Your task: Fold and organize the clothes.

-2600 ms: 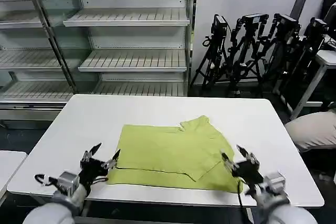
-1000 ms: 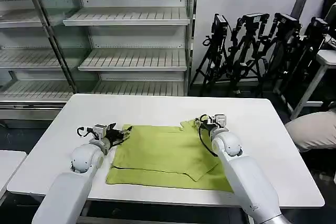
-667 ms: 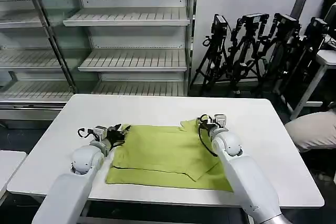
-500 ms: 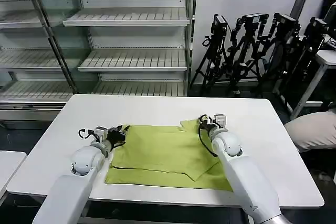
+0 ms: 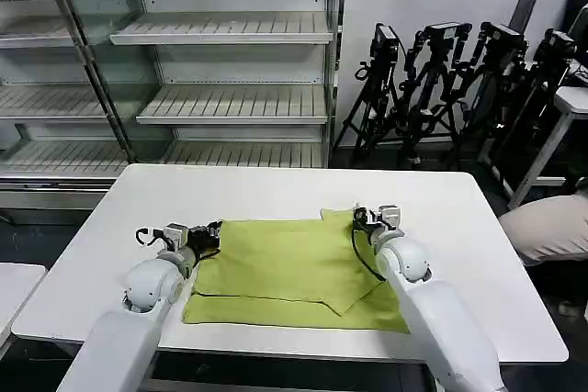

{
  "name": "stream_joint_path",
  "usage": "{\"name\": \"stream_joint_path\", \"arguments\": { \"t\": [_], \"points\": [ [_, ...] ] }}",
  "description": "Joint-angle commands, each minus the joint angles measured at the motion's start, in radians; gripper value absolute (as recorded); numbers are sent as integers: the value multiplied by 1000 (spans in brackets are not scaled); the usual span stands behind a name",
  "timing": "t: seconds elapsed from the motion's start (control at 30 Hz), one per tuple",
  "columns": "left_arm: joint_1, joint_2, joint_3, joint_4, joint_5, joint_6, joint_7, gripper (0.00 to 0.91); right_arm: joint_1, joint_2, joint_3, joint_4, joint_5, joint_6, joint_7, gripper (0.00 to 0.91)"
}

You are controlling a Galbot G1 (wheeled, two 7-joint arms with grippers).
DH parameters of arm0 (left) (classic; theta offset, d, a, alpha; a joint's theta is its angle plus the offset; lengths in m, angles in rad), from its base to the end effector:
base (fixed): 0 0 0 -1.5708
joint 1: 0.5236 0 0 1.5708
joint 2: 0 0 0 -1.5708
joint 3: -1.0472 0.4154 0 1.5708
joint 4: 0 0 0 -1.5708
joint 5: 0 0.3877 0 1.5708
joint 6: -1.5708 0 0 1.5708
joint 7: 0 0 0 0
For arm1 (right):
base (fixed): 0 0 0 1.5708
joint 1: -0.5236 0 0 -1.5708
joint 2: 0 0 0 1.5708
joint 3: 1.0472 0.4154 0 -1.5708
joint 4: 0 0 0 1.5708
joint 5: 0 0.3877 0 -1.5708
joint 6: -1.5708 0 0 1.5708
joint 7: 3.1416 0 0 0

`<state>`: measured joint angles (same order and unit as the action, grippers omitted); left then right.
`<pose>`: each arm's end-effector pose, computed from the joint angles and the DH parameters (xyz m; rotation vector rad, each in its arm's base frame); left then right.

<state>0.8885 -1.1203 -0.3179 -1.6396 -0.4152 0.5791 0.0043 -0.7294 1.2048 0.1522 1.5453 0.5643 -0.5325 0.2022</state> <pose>0.4346 0.0981 -0.3197 -0.2692 -2.6823 -0.1421 0.4829 -0.0209 -0.3122 0.2412 -2.7295 -0.0018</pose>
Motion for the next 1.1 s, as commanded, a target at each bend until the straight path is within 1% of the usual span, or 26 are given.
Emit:
{"name": "stream_joint_path", "arguments": {
  "t": [0.03, 0.17, 0.27, 0.33, 0.47, 0.5, 0.57, 0.63, 1.0, 1.1],
  "points": [
    [162, 16, -64, -215, -26, -3, -26, 20, -143, -72, 34, 233, 30, 11, 9, 0],
    [227, 30, -93, -286, -42, -2, -35, 20, -197, -94, 53, 295, 37, 9, 15, 0],
    [282, 31, -108, -338, -41, -3, -35, 20, -269, -102, 70, 374, 33, -2, 29, 0],
    [307, 28, -116, -360, -38, -3, -35, 10, -317, -110, 84, 415, 8, -8, 36, 0],
    [360, 31, -131, -386, -32, -8, -31, 20, -415, -126, 127, 506, -19, -25, 39, 0],
    [368, 31, -132, -386, -29, -12, -30, 10, -426, -128, 133, 511, -19, -25, 37, 0],
    [377, 32, -136, -382, -14, -11, -31, 20, -445, -131, 142, 513, -25, -22, 32, 0],
    [384, 32, -141, -386, -14, -5, -35, 20, -463, -130, 142, 497, -52, -1, 25, 0],
    [440, 24, -151, -424, -8, -4, -36, 20, -483, -124, 151, 525, -71, -3, 34, 0],
    [449, 23, -147, -447, -6, -3, -45, 20, -481, -124, 154, 528, -86, -8, 48, 0]
  ]
}}
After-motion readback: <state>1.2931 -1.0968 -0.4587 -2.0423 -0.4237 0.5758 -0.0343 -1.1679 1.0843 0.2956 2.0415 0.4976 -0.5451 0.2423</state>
